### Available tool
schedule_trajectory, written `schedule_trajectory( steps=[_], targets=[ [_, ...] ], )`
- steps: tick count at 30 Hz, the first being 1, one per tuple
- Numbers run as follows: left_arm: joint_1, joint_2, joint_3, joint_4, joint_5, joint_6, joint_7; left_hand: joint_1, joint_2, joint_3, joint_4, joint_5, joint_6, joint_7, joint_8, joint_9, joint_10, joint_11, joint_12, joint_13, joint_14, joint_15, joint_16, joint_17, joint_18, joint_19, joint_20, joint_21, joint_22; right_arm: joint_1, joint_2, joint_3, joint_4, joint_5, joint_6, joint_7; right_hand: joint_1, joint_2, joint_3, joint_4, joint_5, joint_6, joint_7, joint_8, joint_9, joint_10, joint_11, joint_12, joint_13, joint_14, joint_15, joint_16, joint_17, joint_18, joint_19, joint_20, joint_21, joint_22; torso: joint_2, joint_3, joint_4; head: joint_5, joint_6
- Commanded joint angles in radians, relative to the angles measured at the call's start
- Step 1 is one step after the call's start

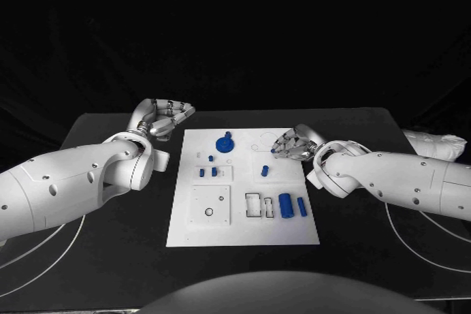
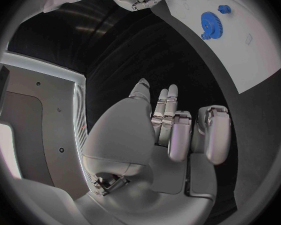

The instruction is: Assemble the parts on the task board

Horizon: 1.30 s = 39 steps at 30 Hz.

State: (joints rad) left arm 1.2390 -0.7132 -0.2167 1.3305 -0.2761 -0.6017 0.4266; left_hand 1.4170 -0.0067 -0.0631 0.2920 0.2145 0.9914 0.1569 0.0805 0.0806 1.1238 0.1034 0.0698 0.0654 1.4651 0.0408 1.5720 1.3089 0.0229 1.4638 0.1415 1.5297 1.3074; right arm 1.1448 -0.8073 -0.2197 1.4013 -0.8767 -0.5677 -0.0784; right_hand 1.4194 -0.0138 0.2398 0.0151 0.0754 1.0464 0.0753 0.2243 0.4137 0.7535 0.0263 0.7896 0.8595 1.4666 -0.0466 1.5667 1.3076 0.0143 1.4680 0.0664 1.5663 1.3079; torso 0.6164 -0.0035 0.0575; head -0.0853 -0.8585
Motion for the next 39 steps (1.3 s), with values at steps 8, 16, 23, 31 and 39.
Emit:
schedule_trajectory(
  steps=[8, 16, 23, 31, 39],
  targets=[
    [0.001, 0.001, 0.001, 0.003, -0.004, 0.009, 0.005, -0.001, 0.009, -0.003, 0.0, 0.006, 0.003, -0.004, 0.004, 0.001, 0.003, -0.004, -0.001, 0.001, 0.106, -0.007, -0.001, 0.262, -0.011, 0.073, -0.002, -0.001, 0.248, -0.002, 0.006, 0.0, -0.003, 0.0, 0.004, -0.005, 0.004, 0.007, -0.006, 0.002, -0.005, -0.013, 0.0, 0.008, 0.005, -0.008, 0.002, 0.007, 0.001, 0.104, 0.008, 0.004, 0.263, -0.014, 0.103, 0.007, 0.004, 0.263, 0.0, -0.0003, -0.0001, -0.001, 0.0],
    [0.001, 0.001, 0.001, 0.002, -0.004, 0.01, 0.005, -0.001, 0.009, -0.003, 0.0, 0.006, 0.003, -0.004, 0.004, 0.001, 0.003, -0.004, -0.001, 0.001, 0.106, -0.007, -0.001, 0.262, -0.011, 0.073, -0.002, -0.001, 0.248, -0.003, 0.005, 0.0, -0.001, -0.007, 0.011, -0.022, 0.005, 0.007, -0.006, 0.002, -0.005, -0.016, 0.0, 0.009, 0.007, -0.01, 0.002, 0.007, 0.001, 0.104, 0.008, 0.004, 0.263, -0.014, 0.103, 0.007, 0.004, 0.263, 0.0, 0.0004, -0.0003, -0.002, 0.001],
    [0.001, 0.001, 0.001, 0.0, -0.004, 0.011, 0.004, -0.001, 0.009, -0.003, 0.0, 0.006, 0.003, -0.004, 0.004, 0.001, 0.003, -0.004, -0.001, 0.001, 0.106, -0.007, -0.001, 0.262, -0.011, 0.073, -0.002, -0.001, 0.248, -0.006, 0.002, 0.0, -0.004, -0.009, 0.015, -0.029, 0.006, 0.008, -0.006, 0.002, -0.004, -0.017, 0.0, 0.01, 0.009, -0.011, 0.002, 0.007, 0.002, 0.104, 0.008, 0.004, 0.263, -0.014, 0.103, 0.007, 0.004, 0.263, 0.0, -0.0001, 0.0, -0.004, 0.001],
    [0.001, 0.003, 0.001, 0.0, -0.004, 0.011, 0.004, 0.001, 0.012, -0.006, 0.0, 0.006, 0.004, -0.004, 0.004, 0.001, 0.003, -0.004, -0.001, 0.001, 0.106, -0.007, -0.001, 0.262, -0.011, 0.073, -0.002, -0.001, 0.248, -0.008, 0.003, 0.0, -0.007, -0.01, 0.019, -0.036, 0.007, 0.007, -0.008, 0.003, -0.005, -0.025, 0.0, 0.012, 0.015, -0.017, 0.002, 0.007, 0.002, 0.104, 0.008, 0.004, 0.263, -0.014, 0.103, 0.007, 0.004, 0.263, 0.0, -0.0003, 0.0008, -0.004, 0.004],
    [0.001, 0.001, 0.001, 0.0, -0.004, 0.01, 0.005, 0.001, 0.012, -0.006, 0.0, 0.006, 0.004, -0.004, 0.004, 0.001, 0.003, -0.004, -0.001, 0.001, 0.106, -0.007, -0.001, 0.262, -0.011, 0.073, -0.002, -0.001, 0.248, -0.009, 0.001, 0.0, -0.003, -0.011, 0.036, -0.051, 0.008, 0.0, -0.021, 0.008, -0.015, -0.101, 0.012, -0.004, 0.028, -0.054, 0.011, 0.007, 0.006, 0.104, 0.013, 0.004, 0.263, -0.014, 0.103, 0.01, 0.004, 0.263, 0.0, -0.0001, 0.0003, -0.003, 0.007]
  ],
)
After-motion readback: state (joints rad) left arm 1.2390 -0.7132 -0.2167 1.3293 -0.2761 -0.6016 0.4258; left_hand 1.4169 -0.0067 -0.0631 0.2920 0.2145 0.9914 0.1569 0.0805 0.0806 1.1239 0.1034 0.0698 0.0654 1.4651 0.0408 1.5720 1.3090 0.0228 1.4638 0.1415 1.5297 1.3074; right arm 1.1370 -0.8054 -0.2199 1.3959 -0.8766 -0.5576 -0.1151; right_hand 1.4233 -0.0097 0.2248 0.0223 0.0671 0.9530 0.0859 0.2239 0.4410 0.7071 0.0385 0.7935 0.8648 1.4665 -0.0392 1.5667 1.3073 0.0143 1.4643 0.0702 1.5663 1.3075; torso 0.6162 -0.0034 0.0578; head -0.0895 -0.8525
